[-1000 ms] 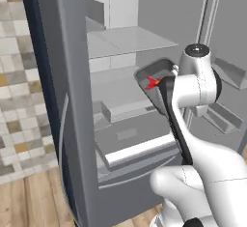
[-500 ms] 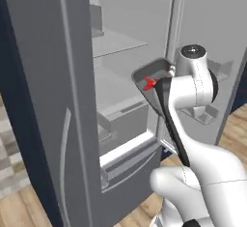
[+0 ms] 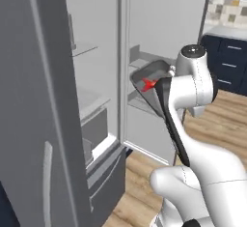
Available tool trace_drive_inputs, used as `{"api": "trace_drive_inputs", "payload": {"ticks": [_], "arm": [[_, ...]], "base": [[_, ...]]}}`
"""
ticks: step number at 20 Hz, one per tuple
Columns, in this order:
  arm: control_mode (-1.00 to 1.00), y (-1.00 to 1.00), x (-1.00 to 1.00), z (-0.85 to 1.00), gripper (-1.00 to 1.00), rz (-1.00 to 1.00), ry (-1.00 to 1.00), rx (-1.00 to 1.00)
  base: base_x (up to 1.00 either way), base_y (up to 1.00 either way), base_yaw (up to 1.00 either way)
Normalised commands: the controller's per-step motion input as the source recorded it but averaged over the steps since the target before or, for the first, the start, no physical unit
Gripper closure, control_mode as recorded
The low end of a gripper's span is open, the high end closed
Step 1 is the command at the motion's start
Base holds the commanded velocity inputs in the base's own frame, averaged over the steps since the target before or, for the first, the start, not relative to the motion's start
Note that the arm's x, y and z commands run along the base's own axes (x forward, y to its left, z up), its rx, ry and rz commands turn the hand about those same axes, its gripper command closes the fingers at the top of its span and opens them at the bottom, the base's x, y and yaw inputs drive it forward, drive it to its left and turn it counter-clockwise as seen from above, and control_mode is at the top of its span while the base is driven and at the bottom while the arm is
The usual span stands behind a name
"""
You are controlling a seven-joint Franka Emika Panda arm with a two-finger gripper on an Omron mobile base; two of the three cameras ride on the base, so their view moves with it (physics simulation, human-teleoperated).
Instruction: Place the tupperware containing the fish and mushroom meal in the microwave. Close the microwave door and press the start button to reheat the meal.
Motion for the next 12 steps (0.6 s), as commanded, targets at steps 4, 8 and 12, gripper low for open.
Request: {"api": "trace_drive_inputs", "payload": {"ticks": [4, 8, 12], "arm": [[1.00, 0.00, 0.00, 0.00, 1.00, 0.00, 0.00, 0.00], [1.00, 0.00, 0.00, 0.00, 1.00, 0.00, 0.00, 0.00], [1.00, 0.00, 0.00, 0.00, 1.00, 0.00, 0.00, 0.00]], "base": [[-0.89, 0.00, -0.58], [-0.62, -0.07, -0.62], [-0.20, -0.21, -0.59]]}}
